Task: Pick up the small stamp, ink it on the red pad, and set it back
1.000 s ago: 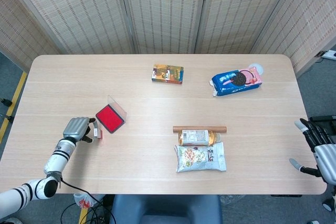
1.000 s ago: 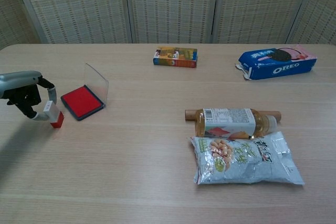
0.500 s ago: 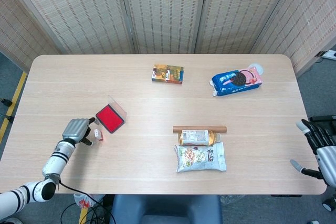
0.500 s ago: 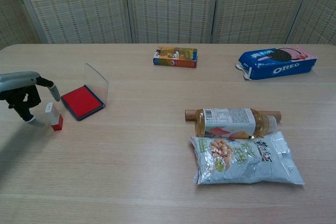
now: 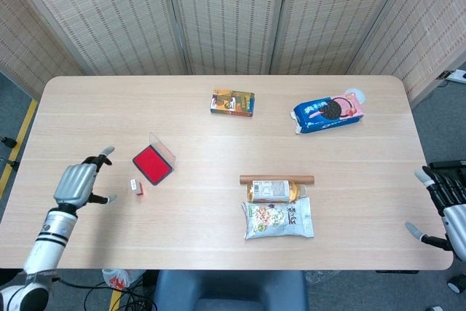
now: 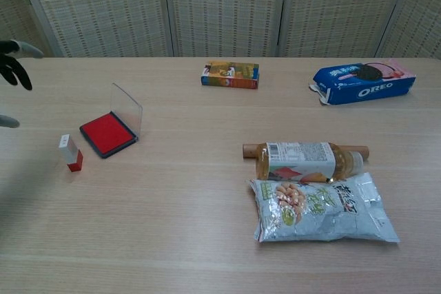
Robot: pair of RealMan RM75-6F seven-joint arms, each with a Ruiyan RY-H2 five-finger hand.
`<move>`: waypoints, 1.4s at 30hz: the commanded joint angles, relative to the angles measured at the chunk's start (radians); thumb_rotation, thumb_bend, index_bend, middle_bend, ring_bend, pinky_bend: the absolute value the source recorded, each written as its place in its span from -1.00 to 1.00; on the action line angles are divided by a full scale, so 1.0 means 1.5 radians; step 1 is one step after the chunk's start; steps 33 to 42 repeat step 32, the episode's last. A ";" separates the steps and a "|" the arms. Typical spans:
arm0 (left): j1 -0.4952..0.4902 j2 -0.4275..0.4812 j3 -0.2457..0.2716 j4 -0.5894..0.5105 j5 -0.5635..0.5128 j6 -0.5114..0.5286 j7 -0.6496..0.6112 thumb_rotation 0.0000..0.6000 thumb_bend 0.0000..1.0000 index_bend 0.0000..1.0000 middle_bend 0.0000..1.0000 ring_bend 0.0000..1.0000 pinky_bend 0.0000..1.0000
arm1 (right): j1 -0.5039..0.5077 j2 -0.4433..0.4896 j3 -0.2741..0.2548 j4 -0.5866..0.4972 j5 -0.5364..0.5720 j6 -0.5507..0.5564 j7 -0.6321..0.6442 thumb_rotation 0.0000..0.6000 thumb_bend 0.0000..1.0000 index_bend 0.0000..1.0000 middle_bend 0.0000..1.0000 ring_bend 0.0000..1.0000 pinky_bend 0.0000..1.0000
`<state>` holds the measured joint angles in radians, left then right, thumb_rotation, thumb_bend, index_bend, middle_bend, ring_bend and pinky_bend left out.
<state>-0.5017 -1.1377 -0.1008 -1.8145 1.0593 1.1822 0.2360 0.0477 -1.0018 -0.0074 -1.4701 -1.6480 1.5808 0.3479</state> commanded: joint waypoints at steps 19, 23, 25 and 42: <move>0.249 -0.017 0.085 0.160 0.184 0.223 -0.074 1.00 -0.78 -1.00 -1.00 -1.00 -0.55 | 0.001 -0.026 0.035 -0.047 0.098 -0.050 -0.127 1.00 -0.59 -1.00 -1.00 -1.00 -1.00; 0.257 -0.028 0.073 0.170 0.224 0.267 -0.065 1.00 -0.78 -1.00 -1.00 -1.00 -0.55 | 0.000 -0.024 0.028 -0.052 0.090 -0.054 -0.132 1.00 -0.59 -1.00 -1.00 -1.00 -1.00; 0.259 -0.031 0.073 0.168 0.238 0.274 -0.059 1.00 -0.78 -1.00 -1.00 -1.00 -0.55 | -0.002 -0.023 0.027 -0.053 0.085 -0.050 -0.133 1.00 -0.59 -1.00 -1.00 -1.00 -1.00; 0.267 -0.032 0.066 0.164 0.239 0.266 -0.059 1.00 -0.78 -1.00 -1.00 -1.00 -0.55 | 0.003 -0.026 0.031 -0.055 0.084 -0.056 -0.144 1.00 -0.59 -1.00 -1.00 -1.00 -1.00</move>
